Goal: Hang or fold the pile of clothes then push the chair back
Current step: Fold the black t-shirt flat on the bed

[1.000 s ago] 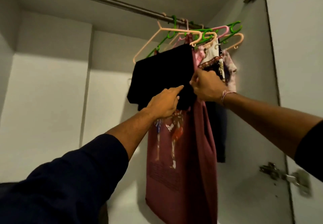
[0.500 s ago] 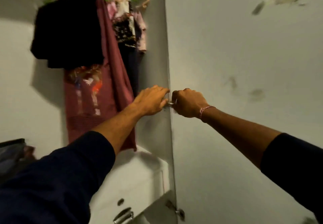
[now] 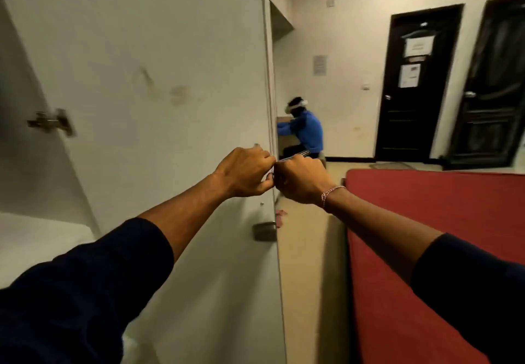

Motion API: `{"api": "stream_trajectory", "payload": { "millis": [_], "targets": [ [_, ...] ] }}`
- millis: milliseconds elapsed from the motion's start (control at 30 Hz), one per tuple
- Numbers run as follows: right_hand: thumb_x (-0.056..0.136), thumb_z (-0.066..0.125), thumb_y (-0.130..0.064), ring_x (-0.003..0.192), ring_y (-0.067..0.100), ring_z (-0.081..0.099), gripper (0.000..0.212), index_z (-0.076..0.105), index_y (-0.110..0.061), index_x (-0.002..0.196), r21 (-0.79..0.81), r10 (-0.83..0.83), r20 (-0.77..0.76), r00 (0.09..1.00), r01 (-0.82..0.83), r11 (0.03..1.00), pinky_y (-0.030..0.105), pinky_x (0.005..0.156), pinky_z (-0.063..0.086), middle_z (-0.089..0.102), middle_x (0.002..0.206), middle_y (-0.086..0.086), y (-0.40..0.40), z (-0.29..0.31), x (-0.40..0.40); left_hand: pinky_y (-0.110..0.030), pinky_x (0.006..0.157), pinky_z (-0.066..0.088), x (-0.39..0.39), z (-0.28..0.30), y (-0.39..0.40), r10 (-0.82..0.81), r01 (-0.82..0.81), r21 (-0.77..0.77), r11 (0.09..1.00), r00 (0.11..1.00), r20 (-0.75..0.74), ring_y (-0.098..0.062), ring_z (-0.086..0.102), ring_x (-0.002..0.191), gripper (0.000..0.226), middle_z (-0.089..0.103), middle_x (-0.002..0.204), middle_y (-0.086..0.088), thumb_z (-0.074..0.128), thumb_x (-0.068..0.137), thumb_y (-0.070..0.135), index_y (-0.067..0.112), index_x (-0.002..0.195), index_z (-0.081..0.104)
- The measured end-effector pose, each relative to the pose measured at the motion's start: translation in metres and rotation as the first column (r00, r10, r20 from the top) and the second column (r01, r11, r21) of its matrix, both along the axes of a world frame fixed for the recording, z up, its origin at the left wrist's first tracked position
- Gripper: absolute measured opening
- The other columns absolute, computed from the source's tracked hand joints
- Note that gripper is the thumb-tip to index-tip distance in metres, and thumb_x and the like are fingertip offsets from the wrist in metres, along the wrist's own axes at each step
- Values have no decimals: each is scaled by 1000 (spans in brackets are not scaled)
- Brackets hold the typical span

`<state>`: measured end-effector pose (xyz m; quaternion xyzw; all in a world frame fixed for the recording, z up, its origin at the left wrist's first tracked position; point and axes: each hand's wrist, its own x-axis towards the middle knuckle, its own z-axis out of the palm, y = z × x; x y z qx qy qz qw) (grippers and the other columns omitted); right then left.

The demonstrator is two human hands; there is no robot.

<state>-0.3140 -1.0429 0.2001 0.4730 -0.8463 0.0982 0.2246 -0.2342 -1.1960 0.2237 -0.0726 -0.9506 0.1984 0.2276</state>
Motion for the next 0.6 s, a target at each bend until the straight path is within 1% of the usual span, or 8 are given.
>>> {"api": "stream_trajectory", "payload": {
  "millis": [67, 133, 167, 267, 300, 400, 500, 600],
  "targets": [
    [96, 54, -37, 69, 26, 56, 19, 66, -22, 103, 39, -85, 35, 996, 84, 996, 28, 53, 31, 67, 89, 4, 48, -19, -18, -31, 63, 49, -30, -20, 41, -71, 69, 30, 997, 997, 40, -18, 57, 79, 24, 64, 90, -2, 54, 91, 39, 17, 98, 62],
    [95, 57, -39, 82, 32, 64, 21, 66, -24, 106, 57, -168, 74, 983, 164, 985, 31, 60, 38, 69, 97, 7, 90, -36, -37, -34, 69, 51, -55, -39, 76, -115, 111, 42, 993, 988, 100, -20, 58, 87, 28, 63, 97, -2, 53, 91, 41, 17, 105, 60],
    [94, 60, -40, 89, 33, 66, 22, 67, -24, 108, 76, -215, 103, 971, 208, 975, 32, 63, 42, 69, 101, 7, 115, -46, -49, -35, 72, 50, -70, -49, 97, -141, 136, 52, 989, 981, 130, -21, 57, 92, 31, 62, 102, -3, 53, 92, 41, 17, 111, 59],
    [94, 64, -40, 99, 32, 66, 29, 66, -23, 117, 146, -325, 217, 921, 298, 943, 39, 76, 55, 68, 113, 8, 180, -72, -81, -38, 81, 52, -112, -78, 148, -193, 182, 71, 981, 960, 203, -23, 56, 103, 39, 61, 114, -5, 54, 92, 43, 15, 118, 56],
    [94, 64, -38, 103, 32, 65, 32, 64, -21, 121, 181, -348, 250, 904, 309, 934, 42, 82, 56, 67, 117, 9, 200, -81, -90, -39, 84, 52, -125, -86, 163, -200, 185, 87, 979, 951, 237, -24, 56, 107, 43, 60, 118, -6, 55, 91, 45, 14, 121, 54],
    [94, 65, -36, 116, 31, 59, 47, 55, -17, 136, 304, -447, 276, 851, 364, 881, 44, 90, 53, 61, 128, 10, 262, -108, -116, -40, 93, 50, -169, -115, 212, -241, 214, 116, 970, 908, 342, -28, 54, 116, 58, 56, 129, -10, 58, 90, 48, 11, 134, 49],
    [94, 64, -40, 122, 33, 54, 59, 44, -18, 145, 356, -557, 294, 777, 452, 818, 48, 96, 51, 53, 136, 11, 318, -133, -136, -47, 97, 49, -209, -144, 262, -291, 256, 140, 956, 869, 399, -31, 52, 119, 70, 52, 136, -13, 59, 88, 51, 10, 142, 41],
    [93, 64, -42, 126, 34, 51, 65, 38, -18, 149, 394, -638, 319, 701, 514, 762, 48, 99, 49, 46, 144, 12, 369, -156, -159, -50, 97, 48, -246, -170, 314, -343, 302, 163, 939, 832, 436, -33, 48, 124, 75, 46, 143, -13, 59, 89, 50, 10, 147, 34]
  ]
}}
